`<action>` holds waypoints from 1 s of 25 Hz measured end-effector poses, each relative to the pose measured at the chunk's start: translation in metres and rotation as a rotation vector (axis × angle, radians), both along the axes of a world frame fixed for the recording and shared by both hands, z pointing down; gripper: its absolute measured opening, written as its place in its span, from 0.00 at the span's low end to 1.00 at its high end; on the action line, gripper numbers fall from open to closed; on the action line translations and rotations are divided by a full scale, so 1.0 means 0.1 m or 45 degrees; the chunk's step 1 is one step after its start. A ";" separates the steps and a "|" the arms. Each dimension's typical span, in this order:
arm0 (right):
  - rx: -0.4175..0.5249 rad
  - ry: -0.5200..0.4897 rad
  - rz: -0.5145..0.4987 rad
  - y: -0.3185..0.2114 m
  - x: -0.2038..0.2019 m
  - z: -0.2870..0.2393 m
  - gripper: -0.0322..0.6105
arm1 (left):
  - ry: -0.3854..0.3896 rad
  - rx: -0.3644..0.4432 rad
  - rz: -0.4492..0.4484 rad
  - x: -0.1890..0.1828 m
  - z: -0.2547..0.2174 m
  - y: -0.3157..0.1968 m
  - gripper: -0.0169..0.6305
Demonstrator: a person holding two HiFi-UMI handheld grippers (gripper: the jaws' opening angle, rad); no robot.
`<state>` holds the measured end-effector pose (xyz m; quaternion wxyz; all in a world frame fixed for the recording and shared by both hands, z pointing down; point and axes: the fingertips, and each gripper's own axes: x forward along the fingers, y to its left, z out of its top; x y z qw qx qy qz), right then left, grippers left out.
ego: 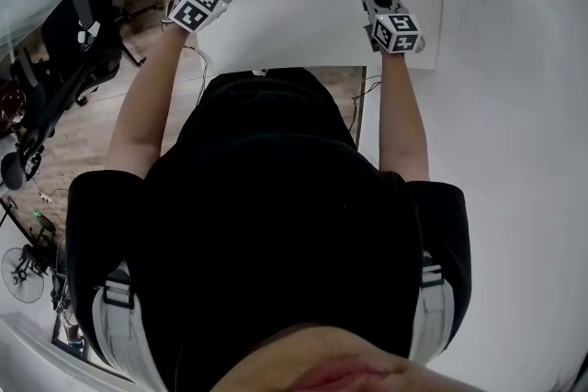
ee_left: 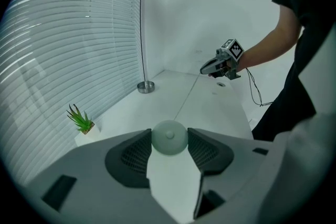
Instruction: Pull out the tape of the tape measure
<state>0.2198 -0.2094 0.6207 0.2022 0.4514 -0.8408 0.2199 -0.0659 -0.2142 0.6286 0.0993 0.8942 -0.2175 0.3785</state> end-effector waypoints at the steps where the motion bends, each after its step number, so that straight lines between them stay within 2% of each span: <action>1: -0.008 0.001 -0.003 0.00 0.00 0.03 0.07 | -0.003 -0.002 -0.001 0.00 0.03 0.01 0.38; 15: -0.093 0.043 -0.079 -0.05 -0.11 0.34 0.07 | -0.040 -0.018 -0.024 -0.05 0.29 0.08 0.38; 25: -0.160 0.058 -0.104 0.01 -0.12 0.58 0.07 | -0.087 -0.099 -0.039 -0.07 0.61 0.27 0.38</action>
